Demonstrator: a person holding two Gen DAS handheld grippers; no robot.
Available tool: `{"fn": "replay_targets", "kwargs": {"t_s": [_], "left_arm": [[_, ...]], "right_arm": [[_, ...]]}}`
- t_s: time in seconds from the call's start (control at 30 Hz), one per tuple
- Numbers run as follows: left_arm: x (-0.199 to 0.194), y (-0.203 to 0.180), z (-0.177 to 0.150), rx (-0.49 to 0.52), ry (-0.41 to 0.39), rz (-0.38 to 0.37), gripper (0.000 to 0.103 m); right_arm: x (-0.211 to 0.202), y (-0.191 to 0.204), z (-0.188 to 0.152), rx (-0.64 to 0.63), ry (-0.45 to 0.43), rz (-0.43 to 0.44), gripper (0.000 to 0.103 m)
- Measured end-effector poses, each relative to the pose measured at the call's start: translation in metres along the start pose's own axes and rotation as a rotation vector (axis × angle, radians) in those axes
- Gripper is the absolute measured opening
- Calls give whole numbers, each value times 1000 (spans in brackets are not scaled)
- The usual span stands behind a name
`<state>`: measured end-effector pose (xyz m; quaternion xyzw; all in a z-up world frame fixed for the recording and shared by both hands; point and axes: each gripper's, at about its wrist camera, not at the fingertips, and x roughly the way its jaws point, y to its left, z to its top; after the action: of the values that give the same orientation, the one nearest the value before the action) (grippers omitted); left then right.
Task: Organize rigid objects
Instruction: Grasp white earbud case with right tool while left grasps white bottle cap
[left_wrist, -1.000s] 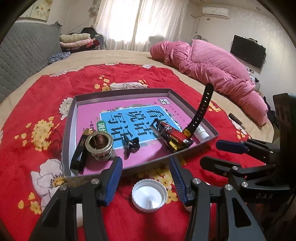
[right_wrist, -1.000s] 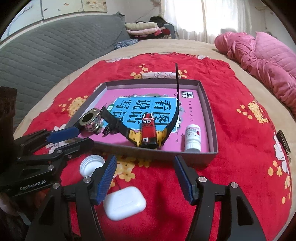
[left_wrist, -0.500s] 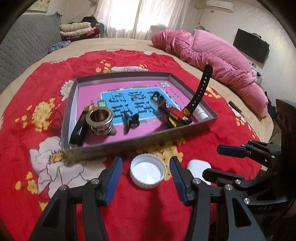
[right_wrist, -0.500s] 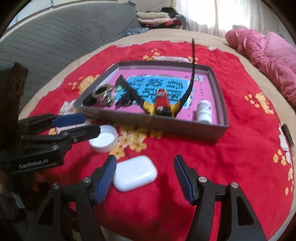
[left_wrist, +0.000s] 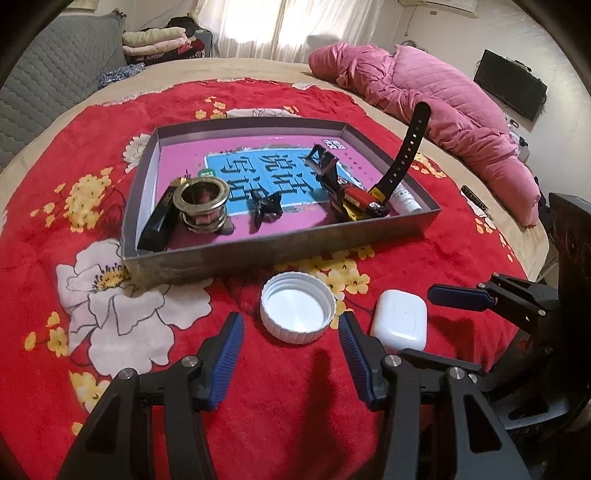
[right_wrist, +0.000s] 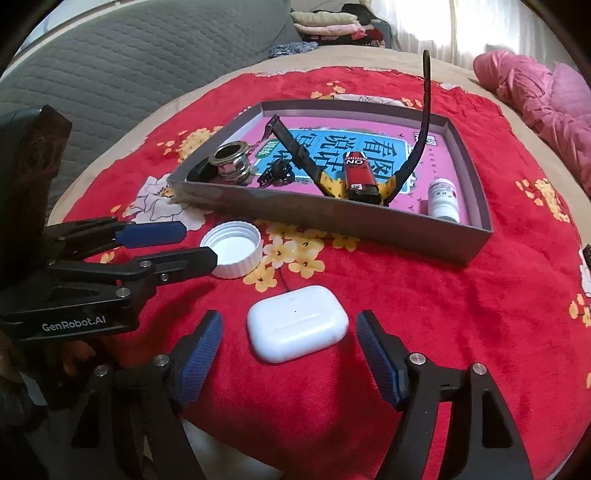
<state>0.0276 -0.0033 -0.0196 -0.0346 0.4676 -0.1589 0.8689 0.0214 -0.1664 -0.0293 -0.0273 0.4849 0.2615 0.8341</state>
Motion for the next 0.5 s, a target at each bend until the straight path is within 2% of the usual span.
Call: {"fn": "replay_targets", "kwargs": {"t_s": [0.37,0.5], "left_arm": [[13,-4,-4,-3,40,4,53],[16,-2,-3,-15,44,0,53]], "right_arm": [[22,-1,-5,-25,35,4,76],[26,-2,-4,-35,20,12,76]]}}
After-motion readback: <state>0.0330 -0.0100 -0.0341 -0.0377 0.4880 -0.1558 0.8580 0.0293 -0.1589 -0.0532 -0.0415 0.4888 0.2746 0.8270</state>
